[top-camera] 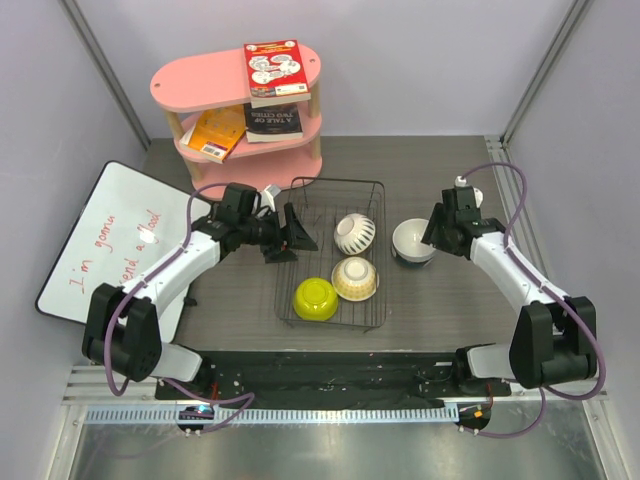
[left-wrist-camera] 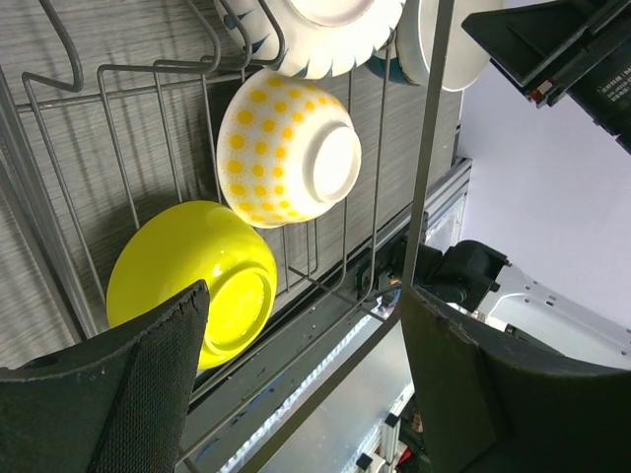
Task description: Unload the bowls from the dish rack
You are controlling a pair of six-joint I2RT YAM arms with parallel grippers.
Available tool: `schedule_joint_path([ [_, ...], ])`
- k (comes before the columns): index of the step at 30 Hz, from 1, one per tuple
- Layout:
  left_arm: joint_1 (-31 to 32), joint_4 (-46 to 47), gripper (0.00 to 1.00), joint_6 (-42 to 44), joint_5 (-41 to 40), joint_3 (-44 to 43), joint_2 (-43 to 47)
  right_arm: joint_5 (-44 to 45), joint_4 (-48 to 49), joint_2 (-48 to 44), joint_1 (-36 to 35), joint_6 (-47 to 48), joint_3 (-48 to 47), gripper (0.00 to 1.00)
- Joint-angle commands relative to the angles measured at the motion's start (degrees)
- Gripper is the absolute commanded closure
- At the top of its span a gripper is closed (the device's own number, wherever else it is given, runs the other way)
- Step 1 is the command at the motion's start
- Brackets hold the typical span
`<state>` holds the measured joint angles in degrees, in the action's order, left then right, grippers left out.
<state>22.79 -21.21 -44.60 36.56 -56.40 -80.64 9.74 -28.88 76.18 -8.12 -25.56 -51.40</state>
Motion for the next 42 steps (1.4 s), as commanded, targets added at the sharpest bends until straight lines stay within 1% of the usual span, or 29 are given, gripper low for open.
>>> schedule_joint_path([
  [1,-0.4,2.5,0.22,-0.5,1.4,-0.3,0.1,0.4,0.4,-3.3,-0.1,0.5,0.1,0.44],
  [2,-0.4,2.5,0.22,-0.5,1.2,-0.2,0.2,0.3,0.2,-3.3,-0.1,0.5,0.2,0.45],
  [4,-0.4,2.5,0.22,-0.5,1.4,-0.2,0.2,0.4,0.1,-3.2,-0.1,0.4,0.6,0.49],
  [6,-0.3,2.5,0.22,-0.5,1.4,-0.1,0.3,0.5,0.2,-2.6,-0.1,0.3,0.9,0.57],
  [11,-0.3,2.1,0.22,-0.3,1.2,0.2,0.8,0.0,0.4,-0.6,-0.1,0.5,0.5,0.6],
  [13,-0.4,2.1,0.22,-0.1,1.1,0.2,1.0,0.5,0.4,-0.3,0.0,0.3,0.7,0.75],
  [14,-0.4,2.1,0.22,-0.1,1.1,0.3,0.8,0.7,0.5,-0.4,-0.1,0.1,0.8,0.81],
  [15,-0.3,2.0,0.22,-0.1,1.1,0.4,0.7,1.0,0.5,-0.6,0.0,-0.2,1.0,0.85],
  [24,-0.3,2.1,0.22,0.1,1.4,0.5,0.5,1.2,1.8,-3.0,-0.1,-0.1,2.2,0.9],
  [26,-0.4,2.0,0.23,0.2,1.5,0.4,0.4,0.5,1.8,-2.1,0.0,0.2,2.0,0.89],
  [28,-0.3,1.8,0.23,0.4,1.5,0.3,0.7,0.1,1.5,-1.6,-0.1,0.2,1.5,0.84],
  [29,-0.4,1.5,0.22,0.6,1.4,0.4,0.8,-0.1,1.2,-1.5,-0.1,0.3,1.3,0.77],
  [31,-0.4,1.2,0.23,0.7,1.2,0.4,0.9,-0.5,0.5,-1.4,0.0,0.6,0.8,0.71],
  [32,-0.4,0.8,0.22,1.1,1.0,0.4,1.2,-0.4,0.3,-1.6,-0.1,0.6,0.7,0.62],
  [34,-0.4,0.5,0.22,1.3,0.8,0.2,1.1,0.2,-0.5,-2.5,-0.1,0.7,0.5,0.55],
  [35,-0.4,0.1,0.23,1.4,0.6,0.2,1.2,0.5,-1.3,-2.9,-0.1,0.9,0.5,0.5],
  [37,-0.3,-0.3,0.22,1.5,-0.3,-0.5,1.2,1.9,-2.9,-4.6,-0.1,0.5,0.0,0.48],
  [38,-0.3,-2.8,0.23,1.8,-1.3,-1.3,1.1,1.9,-4.0,-5.4,-0.1,0.4,-0.2,0.43],
  [39,0.0,-5.1,0.23,3.9,-4.4,-4.6,0.5,1.5,-5.2,-6.5,-0.1,0.6,-0.5,0.38],
  [40,0.5,-7.7,0.23,5.2,-7.2,-6.9,0.3,1.4,-5.5,-8.5,0.0,0.5,-0.4,0.38],
  [41,1.2,-13.7,0.23,7.1,-10.3,-9.3,0.0,1.4,-6.6,-9.6,-0.1,0.6,-0.6,0.37],
  [42,3.3,-16.4,0.23,9.8,-14.3,-11.7,-0.2,1.5,-7.1,-10.7,-0.1,0.8,-0.8,0.37],
])
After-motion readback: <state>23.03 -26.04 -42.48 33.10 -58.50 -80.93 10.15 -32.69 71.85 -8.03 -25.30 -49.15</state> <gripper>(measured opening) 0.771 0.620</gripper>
